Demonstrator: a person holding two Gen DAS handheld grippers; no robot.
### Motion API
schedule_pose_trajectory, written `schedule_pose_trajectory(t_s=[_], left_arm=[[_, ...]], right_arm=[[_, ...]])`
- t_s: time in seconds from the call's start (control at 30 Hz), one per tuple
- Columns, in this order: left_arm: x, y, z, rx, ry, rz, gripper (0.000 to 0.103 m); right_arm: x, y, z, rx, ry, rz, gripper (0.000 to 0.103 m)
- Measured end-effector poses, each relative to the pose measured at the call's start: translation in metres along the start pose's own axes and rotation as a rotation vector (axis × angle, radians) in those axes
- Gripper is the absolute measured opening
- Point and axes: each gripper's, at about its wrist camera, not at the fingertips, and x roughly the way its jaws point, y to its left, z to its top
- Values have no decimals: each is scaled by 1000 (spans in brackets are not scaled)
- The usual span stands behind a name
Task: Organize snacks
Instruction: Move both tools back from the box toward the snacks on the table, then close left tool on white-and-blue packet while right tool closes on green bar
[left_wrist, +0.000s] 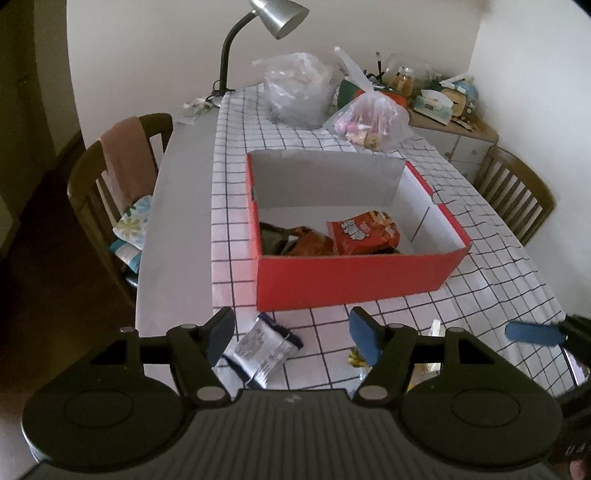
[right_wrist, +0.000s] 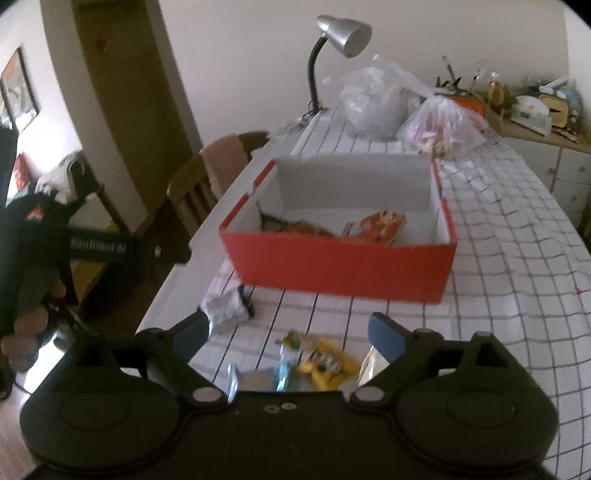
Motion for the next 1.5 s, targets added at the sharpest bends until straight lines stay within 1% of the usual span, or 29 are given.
schedule_pose_trajectory(t_s=[0.07,0.27,0.4,0.47,0.57,0.63,0.7,0.77,0.8,0.87,0.9,0.97,1.1,1.17,1.23,1.33,1.5], left_arm=[[0,3,-6,-6,3,1,74],[8,14,-27,-25,47,-2,77],[16,21,-42,-16,96,-3,77],[19,23,-47,-8,113,-12,77],[24,27,-51,14,141,-37,77],[27,28,-53,36,157,-51,77],[32,28,-52,61,173,-58,77],[37,28,-51,89,188,-64,77],[40,28,-50,103,196,-62,77],[46,27,-47,124,209,-63,77],[49,28,-46,132,215,-65,77],[58,30,-42,133,235,-81,77],[78,30,-35,147,276,-93,77],[86,29,-31,161,286,-90,77],[94,27,-28,179,295,-90,77],[107,20,-25,223,307,-81,77],[128,9,-21,281,317,-60,77]], right_arm=[[2,5,-9,-16,24,1,96],[9,20,-33,-77,89,12,99],[18,35,-56,-186,152,45,99],[25,43,-69,-261,188,61,99],[36,54,-83,-352,237,91,98],[45,58,-90,-387,269,112,96],[55,59,-94,-403,302,126,93],[63,60,-97,-419,330,136,86],[65,61,-98,-427,337,139,85],[70,61,-99,-438,351,144,77],[73,60,-98,-442,355,147,75],[74,59,-98,-451,355,155,69],[78,59,-99,-492,346,168,63],[78,58,-98,-507,339,177,52],[76,57,-96,-506,337,199,49],[72,55,-97,-495,337,198,47],[53,42,-97,-411,342,235,44]])
